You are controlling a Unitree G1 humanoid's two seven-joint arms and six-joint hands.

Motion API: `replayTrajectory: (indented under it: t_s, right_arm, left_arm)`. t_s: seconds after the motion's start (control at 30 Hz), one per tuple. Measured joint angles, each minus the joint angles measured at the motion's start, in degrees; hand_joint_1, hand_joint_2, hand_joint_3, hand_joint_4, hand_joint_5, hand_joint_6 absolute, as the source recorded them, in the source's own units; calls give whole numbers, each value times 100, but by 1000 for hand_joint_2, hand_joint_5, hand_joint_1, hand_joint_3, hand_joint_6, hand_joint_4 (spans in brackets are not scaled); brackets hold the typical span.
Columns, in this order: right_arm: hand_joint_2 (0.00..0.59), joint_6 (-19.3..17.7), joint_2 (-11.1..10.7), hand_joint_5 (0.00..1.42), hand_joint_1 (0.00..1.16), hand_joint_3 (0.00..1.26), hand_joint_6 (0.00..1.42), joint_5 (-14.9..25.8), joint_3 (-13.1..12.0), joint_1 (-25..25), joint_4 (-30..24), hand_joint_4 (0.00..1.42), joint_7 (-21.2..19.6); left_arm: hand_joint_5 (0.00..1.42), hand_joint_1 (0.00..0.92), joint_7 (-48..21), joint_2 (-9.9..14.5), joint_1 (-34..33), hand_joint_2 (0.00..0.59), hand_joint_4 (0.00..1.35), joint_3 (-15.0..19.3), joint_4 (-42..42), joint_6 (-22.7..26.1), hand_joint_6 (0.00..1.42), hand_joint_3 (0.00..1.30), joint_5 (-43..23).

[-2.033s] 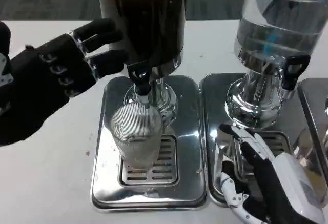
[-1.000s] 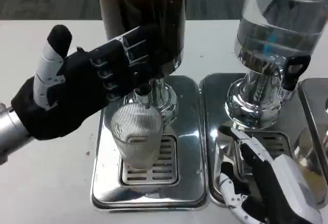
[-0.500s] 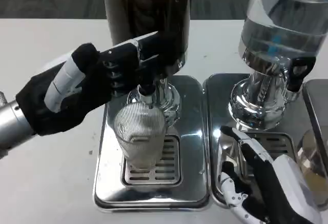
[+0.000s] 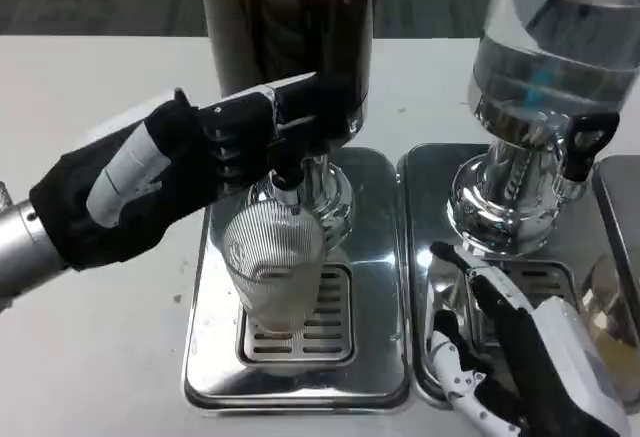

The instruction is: Grasp the cup under the faucet to collect the drink, then remove the cup.

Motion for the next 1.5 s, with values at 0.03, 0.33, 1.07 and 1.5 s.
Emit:
replayTrajectory:
  t_s: [0.03, 0.33, 1.07, 1.5]
  right_arm:
    - [583, 0, -1, 74, 532, 159, 162, 7, -3, -13, 0, 109, 18]
    - [583, 0, -7, 74, 532, 159, 162, 68, -13, -15, 0, 109, 61]
    - [343, -751, -218, 111, 609, 121, 196, 1338, -12, -110, 350, 100, 226]
    - [247, -196, -258, 63, 597, 20, 181, 2013, -348, -1190, 350, 6, 969]
  left_arm:
    - [70, 0, 0, 5, 20, 50, 0, 5, -37, -2, 0, 122, 0]
    - [73, 0, 20, 60, 161, 51, 0, -31, -224, -291, 0, 123, 72]
    - [74, 0, 316, 193, 381, 56, 10, -236, -514, -1005, 7, 133, 479]
    - [74, 0, 464, 246, 485, 55, 10, -298, -697, -1016, 8, 133, 473]
